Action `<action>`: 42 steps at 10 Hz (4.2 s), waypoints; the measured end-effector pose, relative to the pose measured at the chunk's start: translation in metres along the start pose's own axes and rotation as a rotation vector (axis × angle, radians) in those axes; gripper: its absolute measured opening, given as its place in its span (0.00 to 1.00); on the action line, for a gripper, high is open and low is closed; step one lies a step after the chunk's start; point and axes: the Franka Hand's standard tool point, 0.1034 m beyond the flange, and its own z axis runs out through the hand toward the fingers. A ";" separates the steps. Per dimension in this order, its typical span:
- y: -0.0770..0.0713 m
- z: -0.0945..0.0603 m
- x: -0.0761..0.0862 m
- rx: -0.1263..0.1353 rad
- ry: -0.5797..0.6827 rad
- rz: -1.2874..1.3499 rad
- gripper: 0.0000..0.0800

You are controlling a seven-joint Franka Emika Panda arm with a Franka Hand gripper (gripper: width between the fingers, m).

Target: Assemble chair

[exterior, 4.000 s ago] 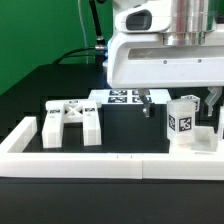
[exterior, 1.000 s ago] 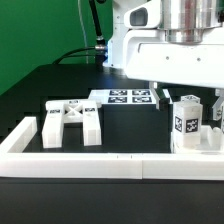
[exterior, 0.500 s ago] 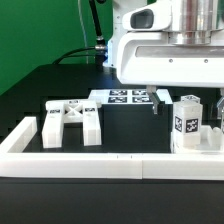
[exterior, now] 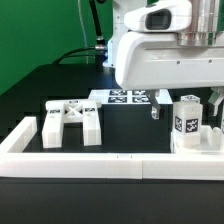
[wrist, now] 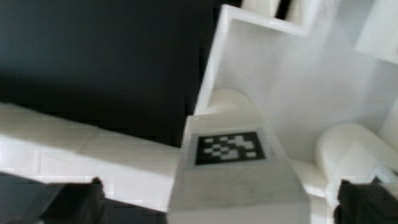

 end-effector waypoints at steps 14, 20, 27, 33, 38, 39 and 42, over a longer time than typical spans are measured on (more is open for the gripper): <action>-0.004 0.004 0.000 0.029 -0.008 0.946 0.36; -0.008 0.004 0.002 0.036 -0.017 1.298 0.45; -0.008 0.000 0.003 0.037 0.007 0.697 0.81; -0.005 0.001 0.002 0.010 0.014 0.281 0.81; -0.001 0.000 0.001 -0.026 0.006 -0.111 0.81; -0.001 0.000 0.002 -0.026 0.006 -0.110 0.73; -0.001 0.001 0.001 -0.026 0.005 -0.109 0.38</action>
Offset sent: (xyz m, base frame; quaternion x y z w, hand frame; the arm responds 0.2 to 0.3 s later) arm 0.0000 0.0000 0.0000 0.0000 0.0000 0.0000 1.0000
